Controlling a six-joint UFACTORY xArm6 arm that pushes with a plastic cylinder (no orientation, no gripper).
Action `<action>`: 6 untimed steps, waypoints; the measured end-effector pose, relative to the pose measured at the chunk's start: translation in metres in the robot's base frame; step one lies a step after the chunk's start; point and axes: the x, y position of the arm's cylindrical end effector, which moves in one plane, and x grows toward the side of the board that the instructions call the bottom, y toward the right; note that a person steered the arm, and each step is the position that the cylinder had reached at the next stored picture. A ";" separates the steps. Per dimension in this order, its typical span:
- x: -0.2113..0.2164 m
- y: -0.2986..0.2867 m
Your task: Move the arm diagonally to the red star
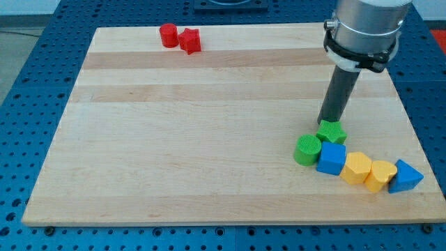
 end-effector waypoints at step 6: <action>-0.270 -0.093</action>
